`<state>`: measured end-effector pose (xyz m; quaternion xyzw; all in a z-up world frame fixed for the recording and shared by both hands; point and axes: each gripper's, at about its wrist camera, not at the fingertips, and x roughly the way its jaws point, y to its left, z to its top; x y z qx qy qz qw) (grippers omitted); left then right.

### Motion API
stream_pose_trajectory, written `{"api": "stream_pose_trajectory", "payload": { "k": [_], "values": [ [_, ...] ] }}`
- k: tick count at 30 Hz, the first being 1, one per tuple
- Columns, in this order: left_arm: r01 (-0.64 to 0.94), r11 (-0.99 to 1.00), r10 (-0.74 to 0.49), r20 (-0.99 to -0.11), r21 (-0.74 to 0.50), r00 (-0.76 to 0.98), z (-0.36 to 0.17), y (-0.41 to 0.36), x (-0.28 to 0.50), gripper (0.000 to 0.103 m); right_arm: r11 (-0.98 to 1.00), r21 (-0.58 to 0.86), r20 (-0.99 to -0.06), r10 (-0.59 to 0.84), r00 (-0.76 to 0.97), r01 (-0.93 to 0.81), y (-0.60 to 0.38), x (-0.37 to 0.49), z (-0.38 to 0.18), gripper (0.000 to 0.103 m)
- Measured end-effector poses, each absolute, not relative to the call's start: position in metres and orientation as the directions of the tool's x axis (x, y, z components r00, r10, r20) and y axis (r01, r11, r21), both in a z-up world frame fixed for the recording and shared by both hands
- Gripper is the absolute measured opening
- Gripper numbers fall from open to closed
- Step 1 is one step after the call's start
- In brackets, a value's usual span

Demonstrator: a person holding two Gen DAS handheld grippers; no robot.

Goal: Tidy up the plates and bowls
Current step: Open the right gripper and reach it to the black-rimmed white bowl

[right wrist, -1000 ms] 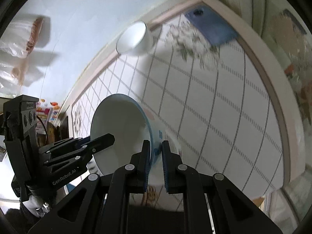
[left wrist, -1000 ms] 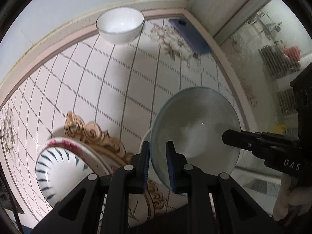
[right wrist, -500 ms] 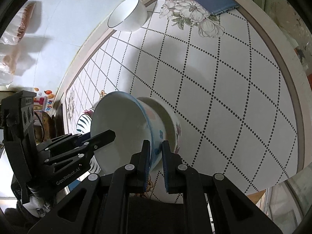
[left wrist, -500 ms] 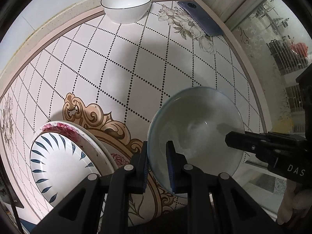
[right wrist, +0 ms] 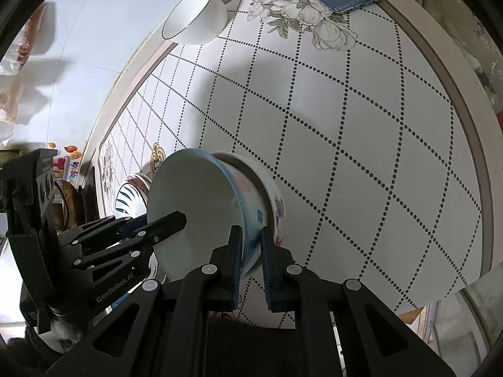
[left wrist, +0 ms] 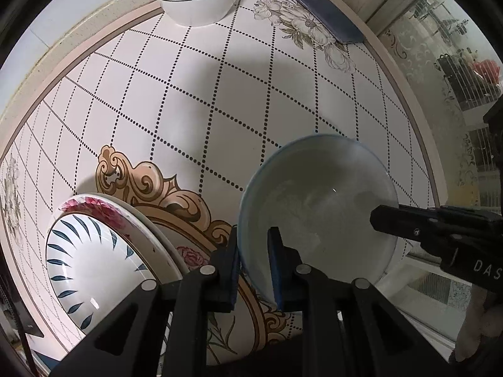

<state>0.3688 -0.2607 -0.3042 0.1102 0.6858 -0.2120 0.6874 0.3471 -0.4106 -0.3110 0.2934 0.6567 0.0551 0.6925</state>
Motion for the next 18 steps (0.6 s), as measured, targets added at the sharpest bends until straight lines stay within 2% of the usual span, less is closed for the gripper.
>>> {"api": "stream_pose_trajectory", "payload": {
  "k": [6,10,11,12,13,14,15,18],
  "values": [
    [0.422,0.889,-0.164,-0.984,-0.177,-0.066,-0.302,-0.255,0.376,0.014,0.807,0.486,-0.871,0.480,0.106,0.335,-0.416,0.351,-0.317,0.014],
    [0.354,0.908,-0.230,-0.973,-0.225,-0.029,-0.272,-0.237,0.406,0.016,0.796,0.504,-0.858,0.506,0.090,0.336,-0.427,0.360,-0.305,0.015],
    [0.339,0.911,-0.243,-0.970,-0.234,-0.017,-0.266,-0.232,0.417,0.018,0.802,0.498,-0.863,0.496,0.098,0.330,-0.432,0.366,-0.298,0.020],
    [0.320,0.914,-0.262,-0.965,-0.248,0.001,-0.259,-0.229,0.432,0.026,0.806,0.492,-0.868,0.484,0.113,0.328,-0.438,0.374,-0.289,0.026],
    [0.303,0.918,-0.278,-0.960,-0.258,0.023,-0.254,-0.226,0.447,0.033,0.806,0.498,-0.866,0.481,0.137,0.320,-0.443,0.383,-0.281,0.040],
    [0.284,0.924,-0.282,-0.958,-0.257,0.053,-0.251,-0.224,0.465,0.035,0.804,0.508,-0.861,0.479,0.169,0.310,-0.448,0.394,-0.274,0.054],
    [0.263,0.932,-0.279,-0.957,-0.250,0.082,-0.249,-0.222,0.484,0.038,0.801,0.518,-0.855,0.474,0.208,0.302,-0.453,0.409,-0.266,0.059],
    [0.184,0.937,-0.319,-0.941,-0.296,0.110,-0.259,-0.216,0.539,0.038,0.795,0.539,-0.833,0.457,0.312,0.277,-0.467,0.457,-0.256,0.060]
  ]
}}
